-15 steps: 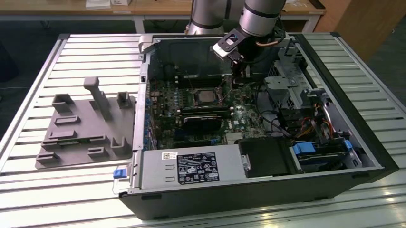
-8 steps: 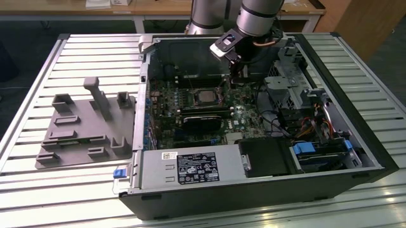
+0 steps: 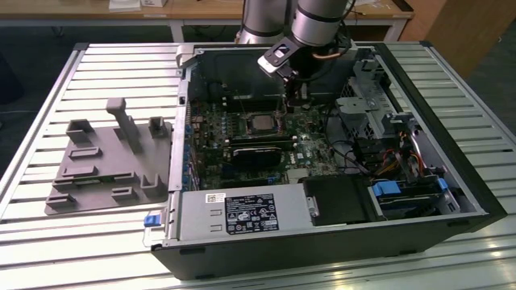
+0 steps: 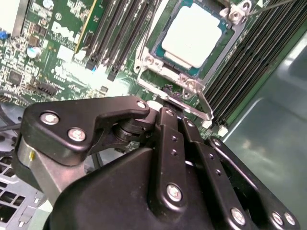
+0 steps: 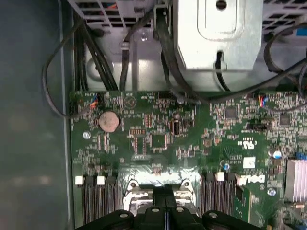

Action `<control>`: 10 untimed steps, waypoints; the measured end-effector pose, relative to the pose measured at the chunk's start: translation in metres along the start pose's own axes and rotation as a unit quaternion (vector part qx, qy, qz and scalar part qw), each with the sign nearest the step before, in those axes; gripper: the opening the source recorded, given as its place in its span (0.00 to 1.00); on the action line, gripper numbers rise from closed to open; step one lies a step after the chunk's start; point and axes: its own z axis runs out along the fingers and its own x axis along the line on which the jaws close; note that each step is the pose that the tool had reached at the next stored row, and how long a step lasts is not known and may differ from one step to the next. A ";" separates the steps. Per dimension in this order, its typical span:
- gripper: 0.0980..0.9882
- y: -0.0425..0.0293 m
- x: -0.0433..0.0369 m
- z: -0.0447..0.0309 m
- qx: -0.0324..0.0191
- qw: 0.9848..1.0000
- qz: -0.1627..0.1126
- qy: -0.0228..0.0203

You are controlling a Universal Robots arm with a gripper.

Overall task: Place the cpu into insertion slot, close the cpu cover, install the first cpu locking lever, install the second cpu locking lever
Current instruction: 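Close the cpu cover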

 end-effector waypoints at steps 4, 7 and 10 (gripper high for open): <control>0.00 -0.0058 -0.0001 0.0006 -0.002 1.000 0.000 0.000; 0.00 -0.0105 -0.0002 0.0011 -0.003 1.000 0.000 0.000; 0.00 -0.0132 -0.0003 0.0013 -0.004 1.000 0.000 0.000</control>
